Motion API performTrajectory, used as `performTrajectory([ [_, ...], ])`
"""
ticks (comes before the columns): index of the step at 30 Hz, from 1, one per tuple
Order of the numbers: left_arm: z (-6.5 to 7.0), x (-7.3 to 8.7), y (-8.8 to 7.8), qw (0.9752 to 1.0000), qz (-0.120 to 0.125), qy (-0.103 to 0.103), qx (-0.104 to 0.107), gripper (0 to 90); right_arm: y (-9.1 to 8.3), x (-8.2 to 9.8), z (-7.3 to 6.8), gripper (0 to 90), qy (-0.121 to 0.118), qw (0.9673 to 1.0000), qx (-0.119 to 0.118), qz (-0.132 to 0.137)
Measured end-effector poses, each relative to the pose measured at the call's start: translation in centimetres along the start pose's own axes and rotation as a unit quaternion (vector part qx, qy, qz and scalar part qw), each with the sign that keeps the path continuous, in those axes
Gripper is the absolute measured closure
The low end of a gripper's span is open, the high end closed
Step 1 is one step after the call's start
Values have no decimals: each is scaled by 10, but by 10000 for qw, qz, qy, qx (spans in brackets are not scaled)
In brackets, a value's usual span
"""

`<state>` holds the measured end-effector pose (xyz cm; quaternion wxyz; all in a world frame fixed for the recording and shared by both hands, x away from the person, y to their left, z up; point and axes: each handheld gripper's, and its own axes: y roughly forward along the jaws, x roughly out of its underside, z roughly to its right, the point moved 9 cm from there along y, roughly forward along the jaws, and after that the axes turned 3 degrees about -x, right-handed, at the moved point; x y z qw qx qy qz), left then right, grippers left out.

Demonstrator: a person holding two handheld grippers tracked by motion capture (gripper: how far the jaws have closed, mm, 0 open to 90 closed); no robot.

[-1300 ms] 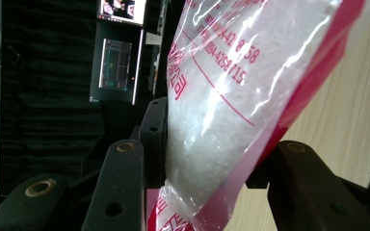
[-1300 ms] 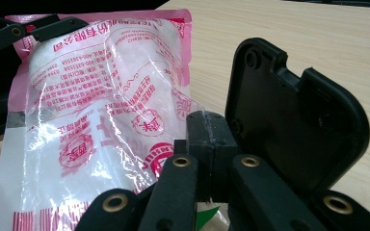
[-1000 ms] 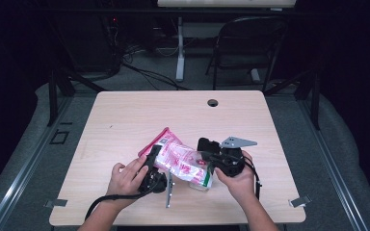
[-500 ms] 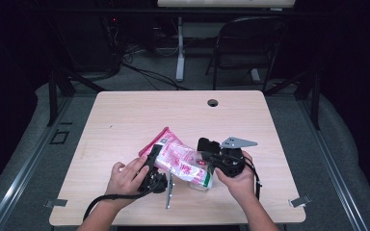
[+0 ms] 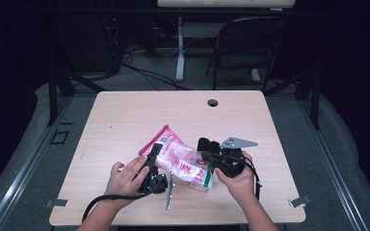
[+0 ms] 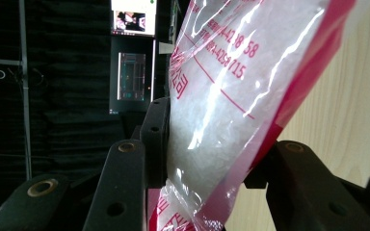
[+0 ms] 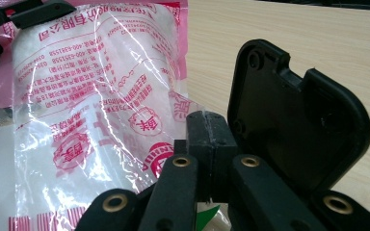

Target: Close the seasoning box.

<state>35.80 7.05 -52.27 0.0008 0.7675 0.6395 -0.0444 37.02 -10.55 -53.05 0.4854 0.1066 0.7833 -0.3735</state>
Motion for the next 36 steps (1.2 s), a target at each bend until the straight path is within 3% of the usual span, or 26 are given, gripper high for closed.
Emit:
performTrajectory([
  [12,-4,-2,-1,9998,84,189,-71,623,1,1,0,900,14,10000,12,17],
  [24,-4,-5,-3,9997,103,202,-75,625,1,1,1,900,16,10000,39,13],
  [36,-10,-7,-3,9992,129,344,-153,629,1,2,0,900,22,10000,50,34],
])
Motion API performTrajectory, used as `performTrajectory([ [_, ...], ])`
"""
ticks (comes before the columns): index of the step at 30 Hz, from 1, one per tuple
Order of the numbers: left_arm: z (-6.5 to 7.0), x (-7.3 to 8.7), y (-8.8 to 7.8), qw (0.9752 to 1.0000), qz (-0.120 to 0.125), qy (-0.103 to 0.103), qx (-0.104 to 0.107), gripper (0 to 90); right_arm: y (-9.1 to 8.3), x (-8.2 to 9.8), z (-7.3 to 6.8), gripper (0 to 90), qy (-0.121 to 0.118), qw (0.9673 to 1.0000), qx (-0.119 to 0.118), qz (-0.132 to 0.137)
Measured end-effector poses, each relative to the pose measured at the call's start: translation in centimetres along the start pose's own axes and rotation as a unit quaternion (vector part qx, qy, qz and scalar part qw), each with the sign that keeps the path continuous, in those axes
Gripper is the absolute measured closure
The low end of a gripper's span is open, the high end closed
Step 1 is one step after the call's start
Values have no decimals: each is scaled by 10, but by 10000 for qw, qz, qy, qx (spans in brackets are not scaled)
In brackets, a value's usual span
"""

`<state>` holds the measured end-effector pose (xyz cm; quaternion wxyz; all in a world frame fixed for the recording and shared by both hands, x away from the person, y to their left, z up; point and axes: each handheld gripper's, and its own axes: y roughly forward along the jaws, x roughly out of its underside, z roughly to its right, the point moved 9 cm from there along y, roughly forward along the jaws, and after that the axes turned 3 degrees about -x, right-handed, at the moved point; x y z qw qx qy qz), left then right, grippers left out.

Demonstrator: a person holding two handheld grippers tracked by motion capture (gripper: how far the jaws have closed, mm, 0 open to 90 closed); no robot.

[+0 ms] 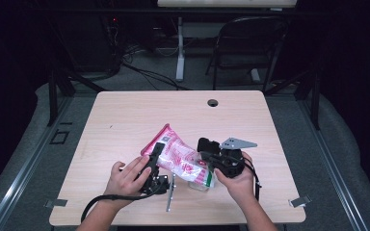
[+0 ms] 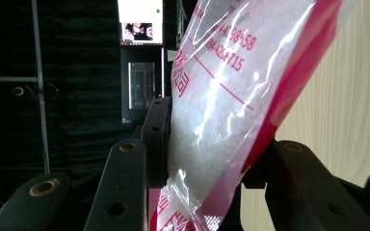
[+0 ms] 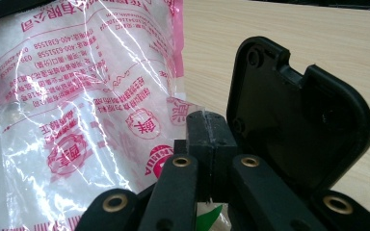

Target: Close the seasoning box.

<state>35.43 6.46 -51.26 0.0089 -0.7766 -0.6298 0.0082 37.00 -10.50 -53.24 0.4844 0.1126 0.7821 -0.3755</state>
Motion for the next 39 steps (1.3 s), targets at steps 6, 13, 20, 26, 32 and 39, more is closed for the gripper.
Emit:
performTrajectory([
  [6,-4,-4,0,9999,47,131,-24,635,0,2,1,900,-5,10000,29,-25],
  [13,-8,-5,-1,9996,78,282,-30,646,-1,2,1,900,33,10000,11,-12],
  [20,-9,-7,-1,9996,69,284,-35,651,-1,1,1,900,46,10000,14,18],
  [26,-8,-8,-1,9996,84,278,-52,653,-1,2,2,900,55,10000,26,12],
  [32,-10,-9,-1,9993,127,354,-71,655,-1,2,2,900,54,10000,37,9],
  [39,-11,-10,-1,9989,147,440,-64,656,-1,2,4,900,69,10000,45,9],
])
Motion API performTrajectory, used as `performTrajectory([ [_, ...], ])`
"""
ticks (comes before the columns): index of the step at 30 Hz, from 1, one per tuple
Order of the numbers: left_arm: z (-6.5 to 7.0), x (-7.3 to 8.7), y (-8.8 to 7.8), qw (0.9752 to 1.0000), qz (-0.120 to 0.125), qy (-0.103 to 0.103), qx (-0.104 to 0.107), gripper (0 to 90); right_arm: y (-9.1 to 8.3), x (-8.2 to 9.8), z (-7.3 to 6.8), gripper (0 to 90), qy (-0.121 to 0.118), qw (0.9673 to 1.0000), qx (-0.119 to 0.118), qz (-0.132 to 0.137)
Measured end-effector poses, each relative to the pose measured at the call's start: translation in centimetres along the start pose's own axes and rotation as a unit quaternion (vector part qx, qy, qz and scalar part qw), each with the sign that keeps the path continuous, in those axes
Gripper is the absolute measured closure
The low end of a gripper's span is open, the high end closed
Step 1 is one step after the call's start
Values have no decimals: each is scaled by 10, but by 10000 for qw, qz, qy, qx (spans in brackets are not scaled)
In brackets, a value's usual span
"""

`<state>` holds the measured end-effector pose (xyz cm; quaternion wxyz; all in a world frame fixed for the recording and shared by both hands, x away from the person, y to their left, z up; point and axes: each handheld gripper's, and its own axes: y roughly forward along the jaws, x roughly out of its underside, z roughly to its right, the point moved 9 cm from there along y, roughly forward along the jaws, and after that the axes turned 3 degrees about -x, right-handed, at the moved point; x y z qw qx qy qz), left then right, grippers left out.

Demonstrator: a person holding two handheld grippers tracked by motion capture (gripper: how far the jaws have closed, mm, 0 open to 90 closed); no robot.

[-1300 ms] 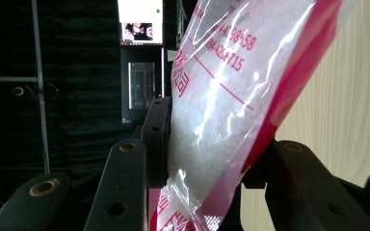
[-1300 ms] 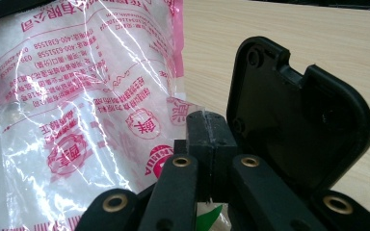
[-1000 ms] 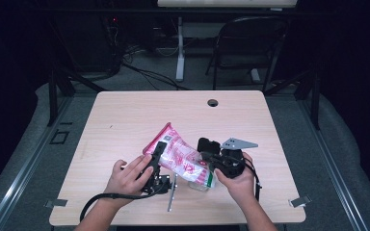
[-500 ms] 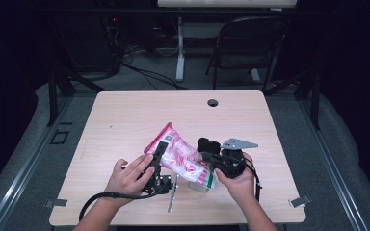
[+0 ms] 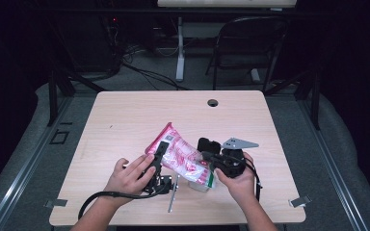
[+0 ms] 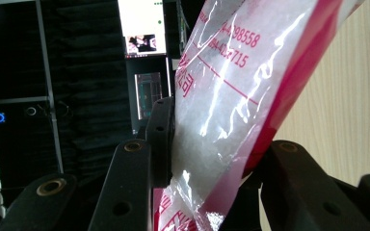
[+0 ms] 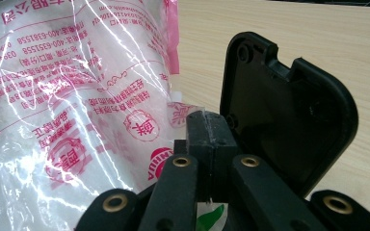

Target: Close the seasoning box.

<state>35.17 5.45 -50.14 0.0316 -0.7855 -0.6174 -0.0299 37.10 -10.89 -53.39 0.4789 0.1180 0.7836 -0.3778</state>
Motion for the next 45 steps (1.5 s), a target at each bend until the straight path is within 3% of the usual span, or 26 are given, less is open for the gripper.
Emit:
performTrajectory([
  [45,-8,-4,0,9995,116,306,2,666,1,0,0,900,32,10000,-12,5],
])
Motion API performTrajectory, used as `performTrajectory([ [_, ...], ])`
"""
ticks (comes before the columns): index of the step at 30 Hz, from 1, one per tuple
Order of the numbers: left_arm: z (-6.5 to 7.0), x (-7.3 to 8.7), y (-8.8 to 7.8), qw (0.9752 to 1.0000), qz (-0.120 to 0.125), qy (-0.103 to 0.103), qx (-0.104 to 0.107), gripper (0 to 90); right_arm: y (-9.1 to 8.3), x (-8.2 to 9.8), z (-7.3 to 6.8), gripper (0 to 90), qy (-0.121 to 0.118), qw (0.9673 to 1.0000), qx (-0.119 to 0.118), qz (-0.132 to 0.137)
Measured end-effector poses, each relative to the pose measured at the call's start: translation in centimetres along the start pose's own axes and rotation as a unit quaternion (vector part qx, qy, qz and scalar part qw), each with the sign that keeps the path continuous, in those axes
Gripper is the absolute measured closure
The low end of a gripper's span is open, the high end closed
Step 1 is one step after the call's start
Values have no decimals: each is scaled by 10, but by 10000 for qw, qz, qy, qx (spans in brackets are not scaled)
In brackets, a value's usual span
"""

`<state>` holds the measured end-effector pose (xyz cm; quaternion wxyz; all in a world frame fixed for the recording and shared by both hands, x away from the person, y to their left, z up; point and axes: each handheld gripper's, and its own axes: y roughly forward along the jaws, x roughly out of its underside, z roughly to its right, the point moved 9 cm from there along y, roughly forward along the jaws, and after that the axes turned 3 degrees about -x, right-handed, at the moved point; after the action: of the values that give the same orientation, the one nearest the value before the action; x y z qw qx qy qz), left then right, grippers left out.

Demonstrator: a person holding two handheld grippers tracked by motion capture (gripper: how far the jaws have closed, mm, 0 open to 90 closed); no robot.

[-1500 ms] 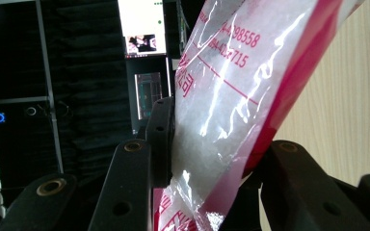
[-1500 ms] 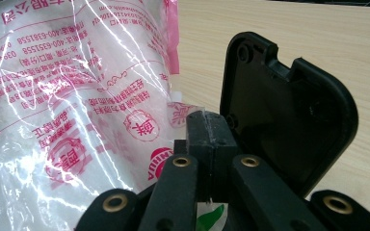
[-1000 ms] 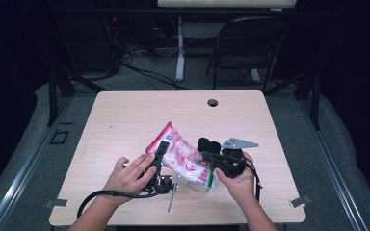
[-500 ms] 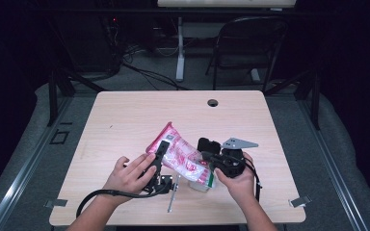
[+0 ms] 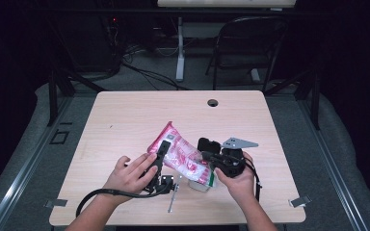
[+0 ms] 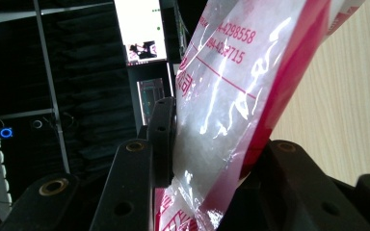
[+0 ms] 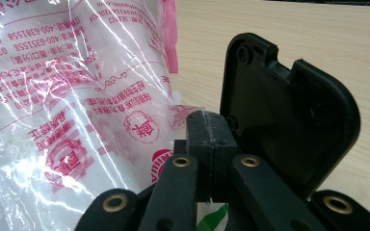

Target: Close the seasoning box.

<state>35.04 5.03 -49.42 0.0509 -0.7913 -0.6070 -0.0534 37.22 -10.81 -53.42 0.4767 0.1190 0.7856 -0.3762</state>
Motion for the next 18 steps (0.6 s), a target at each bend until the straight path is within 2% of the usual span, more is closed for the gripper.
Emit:
performTrajectory([
  [3,-1,0,0,10000,9,60,-7,667,0,0,0,900,0,10000,-10,6],
  [18,-4,0,-2,9999,43,98,-65,675,1,0,-1,900,20,10000,-54,5],
])
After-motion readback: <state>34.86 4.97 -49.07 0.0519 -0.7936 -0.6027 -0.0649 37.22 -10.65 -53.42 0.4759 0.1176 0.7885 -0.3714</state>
